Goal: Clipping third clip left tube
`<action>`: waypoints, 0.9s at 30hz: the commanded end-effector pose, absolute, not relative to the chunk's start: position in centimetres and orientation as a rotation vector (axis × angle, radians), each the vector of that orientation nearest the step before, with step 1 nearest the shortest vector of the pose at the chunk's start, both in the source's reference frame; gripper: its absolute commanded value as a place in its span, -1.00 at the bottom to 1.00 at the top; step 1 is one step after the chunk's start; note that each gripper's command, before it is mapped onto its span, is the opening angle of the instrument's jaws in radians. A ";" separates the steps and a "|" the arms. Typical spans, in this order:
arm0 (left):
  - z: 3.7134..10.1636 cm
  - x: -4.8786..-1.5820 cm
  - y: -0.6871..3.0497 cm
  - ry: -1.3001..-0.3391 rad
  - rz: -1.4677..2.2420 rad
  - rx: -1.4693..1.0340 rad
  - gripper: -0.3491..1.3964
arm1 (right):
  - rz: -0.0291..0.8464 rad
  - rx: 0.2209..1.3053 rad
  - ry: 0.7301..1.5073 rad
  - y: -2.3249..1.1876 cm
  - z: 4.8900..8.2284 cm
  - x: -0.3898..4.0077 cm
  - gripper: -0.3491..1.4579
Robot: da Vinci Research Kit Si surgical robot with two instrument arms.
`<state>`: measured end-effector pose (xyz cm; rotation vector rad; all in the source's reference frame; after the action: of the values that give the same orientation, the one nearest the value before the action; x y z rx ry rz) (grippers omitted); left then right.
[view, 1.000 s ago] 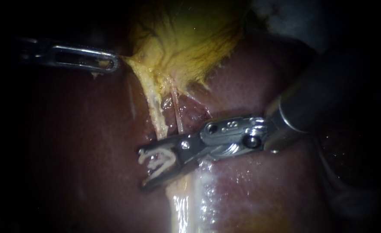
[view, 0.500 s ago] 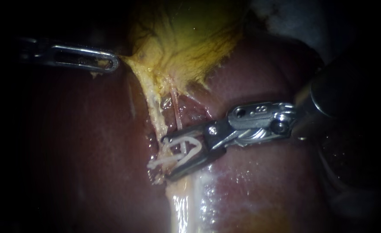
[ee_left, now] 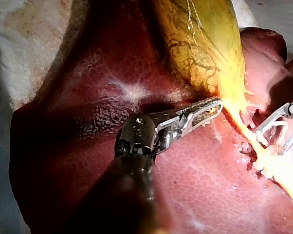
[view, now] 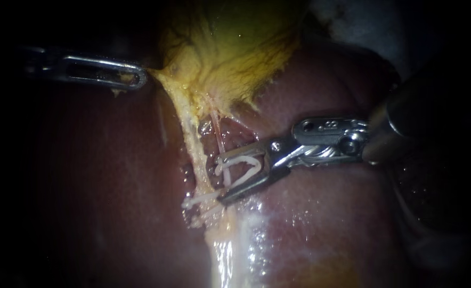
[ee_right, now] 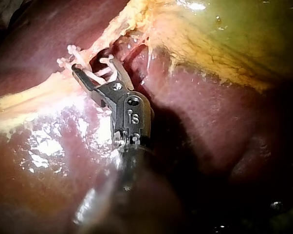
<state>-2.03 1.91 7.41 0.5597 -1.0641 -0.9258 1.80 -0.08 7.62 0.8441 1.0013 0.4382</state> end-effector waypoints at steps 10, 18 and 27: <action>7.41 -2.03 1.91 -1.064 -0.925 0.560 -1.00 | 0.505 0.965 1.071 -0.08 7.94 1.89 -0.05; 7.42 -2.03 1.91 -1.064 -0.925 0.559 -1.00 | 0.526 1.088 1.162 -0.10 7.96 2.15 -0.05; 7.42 -2.03 1.91 -1.064 -0.925 0.559 -1.00 | 0.599 1.137 1.318 -0.16 7.92 2.35 -0.03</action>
<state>-2.03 1.91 7.42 0.5595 -1.0646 -0.9250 2.36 -0.17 7.92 1.1507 1.3381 0.6088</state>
